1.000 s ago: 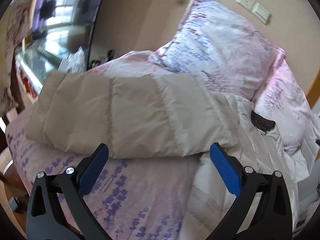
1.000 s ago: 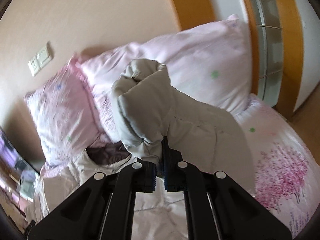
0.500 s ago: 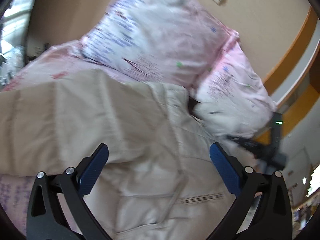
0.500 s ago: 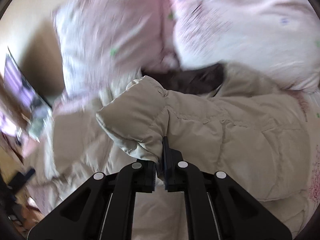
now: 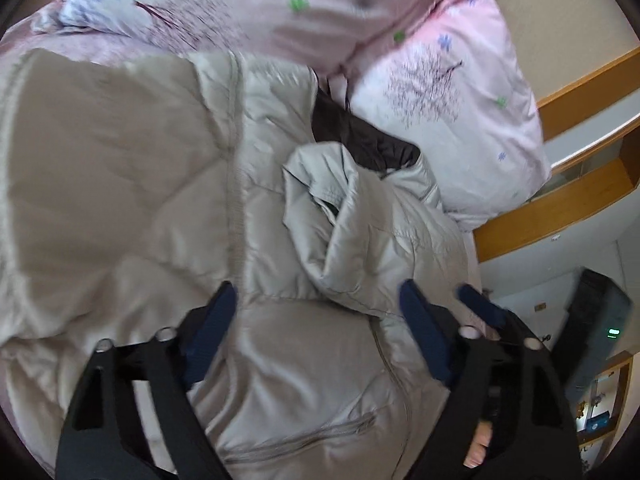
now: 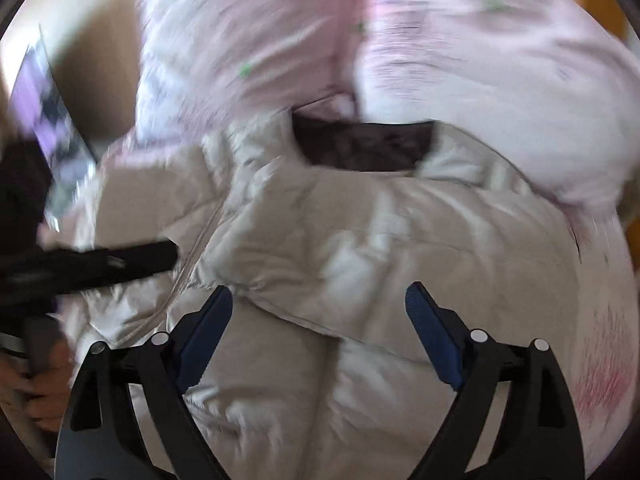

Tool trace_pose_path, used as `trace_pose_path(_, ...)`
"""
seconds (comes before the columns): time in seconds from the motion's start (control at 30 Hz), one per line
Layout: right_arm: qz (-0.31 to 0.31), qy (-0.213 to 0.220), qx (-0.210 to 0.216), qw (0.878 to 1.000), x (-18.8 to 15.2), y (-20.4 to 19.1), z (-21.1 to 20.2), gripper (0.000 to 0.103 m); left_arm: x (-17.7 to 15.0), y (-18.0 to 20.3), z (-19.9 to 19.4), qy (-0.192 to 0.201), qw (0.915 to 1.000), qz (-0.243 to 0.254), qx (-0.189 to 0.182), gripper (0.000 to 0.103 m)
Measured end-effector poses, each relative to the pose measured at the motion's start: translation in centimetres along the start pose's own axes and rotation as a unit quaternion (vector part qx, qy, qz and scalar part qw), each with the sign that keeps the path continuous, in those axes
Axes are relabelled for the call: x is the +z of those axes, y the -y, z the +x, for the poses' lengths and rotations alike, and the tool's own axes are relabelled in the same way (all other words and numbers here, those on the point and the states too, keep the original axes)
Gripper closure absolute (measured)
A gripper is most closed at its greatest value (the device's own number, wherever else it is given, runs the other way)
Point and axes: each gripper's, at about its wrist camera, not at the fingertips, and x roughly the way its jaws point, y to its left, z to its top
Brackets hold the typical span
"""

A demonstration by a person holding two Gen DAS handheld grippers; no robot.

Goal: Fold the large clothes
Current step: 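Carry the held sleeve across the jacket body and release it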

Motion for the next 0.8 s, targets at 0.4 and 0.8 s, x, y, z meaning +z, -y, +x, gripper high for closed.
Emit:
trace_pose_path(0.4,0.260,0.034,0.078,0.962,-2.4,14.0,-4.4,0.023,0.9,0.5,5.1,-0.027,0.9990,-0.034,-0.004,0.091)
trace_pose_path(0.8,0.183,-0.036,0.103,0.977,0.4,7.0,1.0,0.026,-0.7,-1.2,3.4,-0.031,0.9988,-0.032,0.023,0.066)
